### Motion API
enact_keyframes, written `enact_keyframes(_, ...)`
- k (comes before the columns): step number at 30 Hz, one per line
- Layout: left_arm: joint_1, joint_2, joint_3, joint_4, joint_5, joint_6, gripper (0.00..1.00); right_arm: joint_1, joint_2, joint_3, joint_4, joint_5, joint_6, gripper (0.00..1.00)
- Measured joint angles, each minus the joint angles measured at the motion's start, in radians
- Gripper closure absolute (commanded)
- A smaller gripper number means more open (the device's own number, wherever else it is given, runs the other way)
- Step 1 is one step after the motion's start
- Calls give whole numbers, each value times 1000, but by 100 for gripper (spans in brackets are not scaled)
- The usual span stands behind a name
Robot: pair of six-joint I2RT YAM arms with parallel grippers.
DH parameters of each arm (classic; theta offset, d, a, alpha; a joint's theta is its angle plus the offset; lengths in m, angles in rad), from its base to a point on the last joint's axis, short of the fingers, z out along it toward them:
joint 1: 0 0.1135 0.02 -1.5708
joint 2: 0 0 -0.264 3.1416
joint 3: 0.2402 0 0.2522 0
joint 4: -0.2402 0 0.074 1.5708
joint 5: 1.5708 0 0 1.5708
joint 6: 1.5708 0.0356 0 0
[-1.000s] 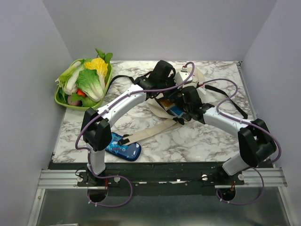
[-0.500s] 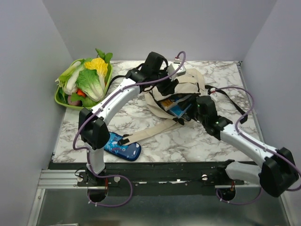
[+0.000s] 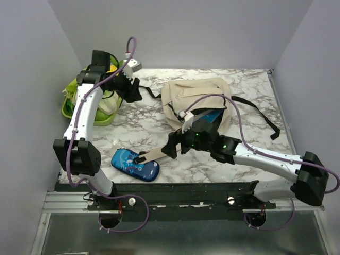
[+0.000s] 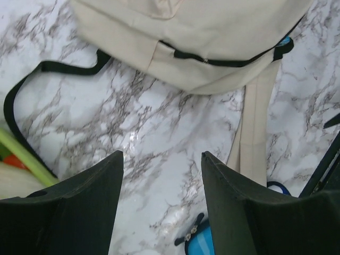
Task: Pack the student bag
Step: Pick up the stationery from the center of the board.
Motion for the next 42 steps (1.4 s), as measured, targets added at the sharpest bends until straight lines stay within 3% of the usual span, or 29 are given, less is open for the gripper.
enact_keyframes(4,154,-13,-31,-65,56,37,31,83,109,118,-35,-94,-128,0)
enact_keyframes(12,312,-34,-74,-252,117,189,28,214,416,443,-151,-189,-369,0)
enact_keyframes(20,505,-46,-65,-339,167,274,23,227,750,781,-266,-204,-512,0)
enact_keyframes(28,523,-48,-55,-356,192,397,22,229,858,858,-339,-178,-562,0)
enact_keyframes(38,572,-50,-66,-359,197,467,20,315,972,968,-397,32,-661,0)
enact_keyframes(41,573,-49,-64,-360,200,468,13,335,972,970,-396,75,-686,0)
enact_keyframes(42,573,-47,-60,-360,202,467,6,341,974,972,-397,89,-693,0)
